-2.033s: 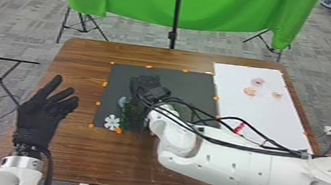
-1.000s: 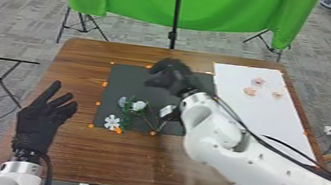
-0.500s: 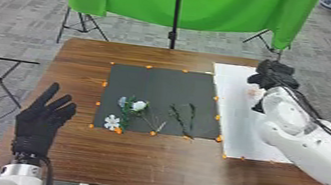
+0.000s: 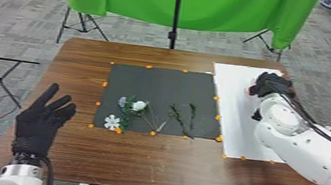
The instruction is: Arrange flowers
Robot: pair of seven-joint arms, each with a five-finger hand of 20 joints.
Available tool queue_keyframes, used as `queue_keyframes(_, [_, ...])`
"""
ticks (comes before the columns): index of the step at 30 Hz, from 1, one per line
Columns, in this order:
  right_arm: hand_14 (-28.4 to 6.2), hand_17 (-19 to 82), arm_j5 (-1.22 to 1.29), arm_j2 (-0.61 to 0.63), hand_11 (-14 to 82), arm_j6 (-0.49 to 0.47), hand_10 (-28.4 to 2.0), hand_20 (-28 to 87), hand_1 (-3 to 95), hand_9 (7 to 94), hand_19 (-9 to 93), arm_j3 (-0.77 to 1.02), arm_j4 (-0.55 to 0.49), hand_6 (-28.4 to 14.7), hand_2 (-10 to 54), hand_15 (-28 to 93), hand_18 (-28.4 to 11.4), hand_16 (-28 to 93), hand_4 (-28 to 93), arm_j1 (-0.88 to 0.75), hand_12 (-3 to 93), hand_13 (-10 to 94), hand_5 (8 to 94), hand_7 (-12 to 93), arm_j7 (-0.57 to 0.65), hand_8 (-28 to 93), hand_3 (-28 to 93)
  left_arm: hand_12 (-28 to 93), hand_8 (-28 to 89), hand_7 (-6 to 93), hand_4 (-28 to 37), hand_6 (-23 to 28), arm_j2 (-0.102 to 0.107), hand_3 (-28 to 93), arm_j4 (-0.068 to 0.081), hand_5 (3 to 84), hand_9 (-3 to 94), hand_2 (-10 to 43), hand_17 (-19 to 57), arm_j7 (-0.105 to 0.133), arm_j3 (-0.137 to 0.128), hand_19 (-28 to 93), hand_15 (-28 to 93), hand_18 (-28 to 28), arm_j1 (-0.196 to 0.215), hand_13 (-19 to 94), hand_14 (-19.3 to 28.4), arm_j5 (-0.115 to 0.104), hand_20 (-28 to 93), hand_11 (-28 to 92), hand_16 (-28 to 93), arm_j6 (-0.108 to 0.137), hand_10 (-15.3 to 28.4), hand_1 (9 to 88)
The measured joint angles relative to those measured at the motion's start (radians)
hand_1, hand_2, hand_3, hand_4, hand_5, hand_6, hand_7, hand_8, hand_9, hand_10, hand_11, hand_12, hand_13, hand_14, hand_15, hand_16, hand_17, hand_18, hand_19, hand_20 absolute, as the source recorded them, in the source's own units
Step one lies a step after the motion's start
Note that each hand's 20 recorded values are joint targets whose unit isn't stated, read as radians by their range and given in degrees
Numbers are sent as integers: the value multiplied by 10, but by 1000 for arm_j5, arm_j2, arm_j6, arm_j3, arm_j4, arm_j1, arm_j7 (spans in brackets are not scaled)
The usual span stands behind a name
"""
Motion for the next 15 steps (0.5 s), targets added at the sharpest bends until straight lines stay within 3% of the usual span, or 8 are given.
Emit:
queue_keyframes(5, [-123, 175, -21, -16, 224, -41, -145, 405, 341, 557, 758, -9, 12, 52, -95, 715, -233, 107, -283, -4, 145, 509, 528, 178, -24, -147, 836, 109, -84, 86, -275, 73, -7, 825, 0, 346, 351, 68, -30, -10, -1, 485, 612, 284, -2, 233, 284, 4, 463, 249, -109, -1, 205, 219])
queue_keyframes(10, [-93, 195, -128, -33, 230, -106, -111, 406, 381, 657, 747, -21, 41, 65, -95, 673, -232, 134, -283, -3, 148, 591, 644, 175, -78, -150, 801, 109, -84, 86, -274, 74, -16, 826, 0, 347, 352, 68, -30, -27, -5, 486, 611, 284, -9, 233, 284, 12, 462, 248, -109, -6, 206, 219])
queue_keyframes(15, [-53, 244, -223, -46, 164, -110, -64, 402, 519, 840, 782, -73, 66, 62, -95, 664, -202, 194, -283, 25, 277, 683, 819, 156, -86, -27, 661, 109, -84, 85, -274, 75, -19, 825, 2, 347, 352, 68, -31, -31, -4, 486, 611, 284, -16, 233, 284, 14, 461, 248, -110, -9, 206, 220])
